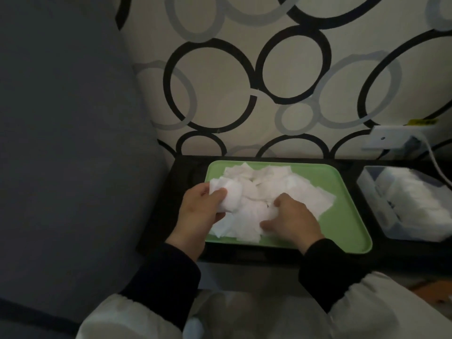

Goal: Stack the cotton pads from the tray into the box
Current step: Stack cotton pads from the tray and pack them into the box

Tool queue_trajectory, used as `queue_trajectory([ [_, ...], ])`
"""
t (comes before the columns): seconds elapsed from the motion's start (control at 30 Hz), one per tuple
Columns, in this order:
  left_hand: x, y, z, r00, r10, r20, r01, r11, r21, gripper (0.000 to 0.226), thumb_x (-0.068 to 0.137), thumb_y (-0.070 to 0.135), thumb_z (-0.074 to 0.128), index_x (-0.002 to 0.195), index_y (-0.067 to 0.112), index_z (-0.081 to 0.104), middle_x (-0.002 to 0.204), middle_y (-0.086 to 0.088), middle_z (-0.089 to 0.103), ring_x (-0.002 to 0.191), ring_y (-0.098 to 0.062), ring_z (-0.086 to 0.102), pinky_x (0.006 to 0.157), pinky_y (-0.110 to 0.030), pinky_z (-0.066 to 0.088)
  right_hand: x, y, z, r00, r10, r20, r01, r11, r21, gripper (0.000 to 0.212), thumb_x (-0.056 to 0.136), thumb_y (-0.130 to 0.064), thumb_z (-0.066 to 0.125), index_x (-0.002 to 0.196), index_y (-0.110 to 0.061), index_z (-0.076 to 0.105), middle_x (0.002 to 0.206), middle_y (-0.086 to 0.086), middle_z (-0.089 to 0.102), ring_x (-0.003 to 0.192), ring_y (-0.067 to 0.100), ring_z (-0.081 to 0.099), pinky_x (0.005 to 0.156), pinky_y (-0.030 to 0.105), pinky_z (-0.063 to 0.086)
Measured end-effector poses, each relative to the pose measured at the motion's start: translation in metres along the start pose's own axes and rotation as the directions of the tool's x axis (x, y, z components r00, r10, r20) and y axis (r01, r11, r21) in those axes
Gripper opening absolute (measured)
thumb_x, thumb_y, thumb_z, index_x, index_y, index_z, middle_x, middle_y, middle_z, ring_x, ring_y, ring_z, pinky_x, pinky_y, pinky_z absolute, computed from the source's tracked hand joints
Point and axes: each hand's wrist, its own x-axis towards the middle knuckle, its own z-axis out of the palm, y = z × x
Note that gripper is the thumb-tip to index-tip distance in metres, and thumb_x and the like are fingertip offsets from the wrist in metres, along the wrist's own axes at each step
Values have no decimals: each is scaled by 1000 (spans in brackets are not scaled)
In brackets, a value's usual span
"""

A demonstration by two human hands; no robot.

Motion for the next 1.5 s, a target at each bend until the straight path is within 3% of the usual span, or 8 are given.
queue_trajectory([
  [0.2,13,3,15,998,19,63,-20,1000,6,13,97,13,60,107,16,68,105,-4,70,94,-15,67,69,-25,55,14,10,-12,995,-90,32,84,986,145,10,84,-23,71,89,-24,63,92,-7,63,84,13,59,72,29,50],
  [0.37,19,1,21,999,-8,49,8,1000,-5,17,97,13,61,113,12,67,110,-6,69,100,-20,67,70,-27,59,19,24,-27,986,-163,-39,164,886,434,6,89,-18,69,86,-22,67,92,-3,68,84,16,63,69,26,48],
  [0.43,18,0,25,998,-16,58,17,1000,-14,14,97,12,61,109,15,66,112,-7,67,102,-22,66,72,-29,61,15,23,-36,990,-130,-54,134,750,648,7,90,-13,69,94,-18,68,98,9,69,87,23,67,76,37,57],
  [0.57,11,-1,41,995,-32,95,37,998,-45,12,95,12,64,105,18,64,115,-8,68,104,-25,67,71,-29,62,1,15,-48,981,-190,45,7,263,965,25,86,-1,68,110,4,64,106,28,67,94,34,67,86,45,57],
  [0.63,7,-1,49,993,-31,115,37,998,-48,15,94,12,66,109,15,65,116,-9,69,103,-25,68,68,-27,61,-2,14,-48,973,-221,62,-18,196,980,39,81,-4,71,116,10,59,104,30,63,93,34,65,83,43,57],
  [0.9,-5,-2,65,978,-1,210,13,998,-54,13,96,15,64,108,16,68,106,-8,75,94,-22,73,68,-27,60,-6,18,-44,992,-124,-11,45,276,960,19,81,-5,77,95,-4,64,71,8,62,74,29,58,61,31,53],
  [1.27,-2,2,67,960,-86,267,118,987,-106,22,98,36,59,106,19,71,102,-4,77,93,-22,74,74,-37,62,-5,20,-49,977,-134,-166,214,613,760,22,80,-21,81,86,-7,65,72,6,64,59,13,65,56,26,53],
  [1.5,5,-5,70,973,-19,230,27,999,-32,11,94,15,66,105,19,68,98,0,76,90,-17,74,75,-31,62,1,45,-58,982,-45,-183,162,699,696,30,96,-32,62,78,-8,64,72,8,71,59,15,63,55,21,44],
])
